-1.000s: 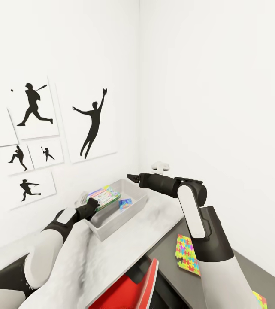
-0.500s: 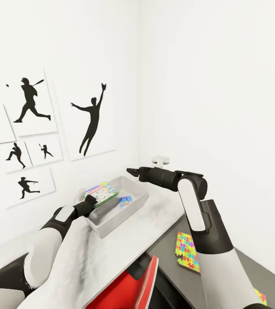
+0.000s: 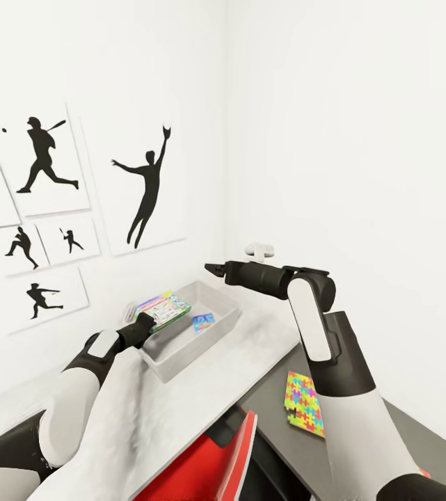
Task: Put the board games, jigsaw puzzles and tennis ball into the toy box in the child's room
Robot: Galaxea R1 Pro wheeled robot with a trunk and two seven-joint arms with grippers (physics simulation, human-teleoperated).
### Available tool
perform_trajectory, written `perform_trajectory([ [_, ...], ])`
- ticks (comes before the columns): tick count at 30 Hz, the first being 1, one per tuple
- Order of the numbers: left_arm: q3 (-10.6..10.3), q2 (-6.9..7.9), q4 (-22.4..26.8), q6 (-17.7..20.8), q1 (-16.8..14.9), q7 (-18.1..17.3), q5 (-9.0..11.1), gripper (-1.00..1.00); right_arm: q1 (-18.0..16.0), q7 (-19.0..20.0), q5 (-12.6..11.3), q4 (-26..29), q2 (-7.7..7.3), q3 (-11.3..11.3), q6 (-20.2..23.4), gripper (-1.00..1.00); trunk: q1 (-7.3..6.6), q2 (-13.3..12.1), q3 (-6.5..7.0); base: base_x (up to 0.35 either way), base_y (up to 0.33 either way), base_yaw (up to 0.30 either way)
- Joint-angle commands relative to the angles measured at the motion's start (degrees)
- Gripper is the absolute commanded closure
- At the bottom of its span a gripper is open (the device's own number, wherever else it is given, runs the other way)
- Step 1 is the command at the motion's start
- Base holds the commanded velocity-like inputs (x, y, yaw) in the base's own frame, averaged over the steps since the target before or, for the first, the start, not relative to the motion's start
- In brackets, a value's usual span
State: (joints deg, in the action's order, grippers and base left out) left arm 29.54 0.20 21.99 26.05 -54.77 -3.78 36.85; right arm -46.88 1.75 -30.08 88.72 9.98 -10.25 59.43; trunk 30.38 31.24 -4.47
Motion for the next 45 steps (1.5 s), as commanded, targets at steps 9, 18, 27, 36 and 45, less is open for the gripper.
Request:
perform_trajectory([
  [9, 0.4, -0.03, -0.3, 0.2, -0.1, -0.1, -0.7, 1.0, -0.1, 0.2, 0.2, -0.1, 0.02, 0.1, 0.3, -1.0, 0.02, 0.1, -0.97, 0.0, 0.0, 0.0],
  [18, 0.4, -0.06, -0.5, 0.1, -0.1, 0.0, -0.8, 1.0, -0.1, 0.2, 0.2, 0.0, 0.02, 0.0, 0.3, -1.0, 0.02, 0.1, -1.82, 0.0, 0.0, 0.0],
  [27, 0.4, -0.07, -0.5, 0.1, -0.1, 0.0, -0.9, 1.0, -0.1, 0.2, 0.2, 0.0, 0.02, 0.0, 0.3, -1.0, 0.02, 0.1, -2.67, 0.0, 0.0, 0.0],
  [36, 0.4, -0.08, -0.2, 0.1, -0.1, 0.0, -2.9, 1.0, -0.1, 0.2, 0.2, 0.1, 0.02, 0.0, 0.2, -1.0, 0.02, 0.1, -3.51, 0.0, 0.0, 0.0],
  [45, 0.4, -0.11, -0.2, 0.1, -0.1, 0.0, -3.0, 1.0, -0.1, 0.2, 0.2, 0.1, 0.02, 0.0, 0.0, -1.0, 0.02, 0.1, -4.28, 0.0, 0.0, 0.0],
])
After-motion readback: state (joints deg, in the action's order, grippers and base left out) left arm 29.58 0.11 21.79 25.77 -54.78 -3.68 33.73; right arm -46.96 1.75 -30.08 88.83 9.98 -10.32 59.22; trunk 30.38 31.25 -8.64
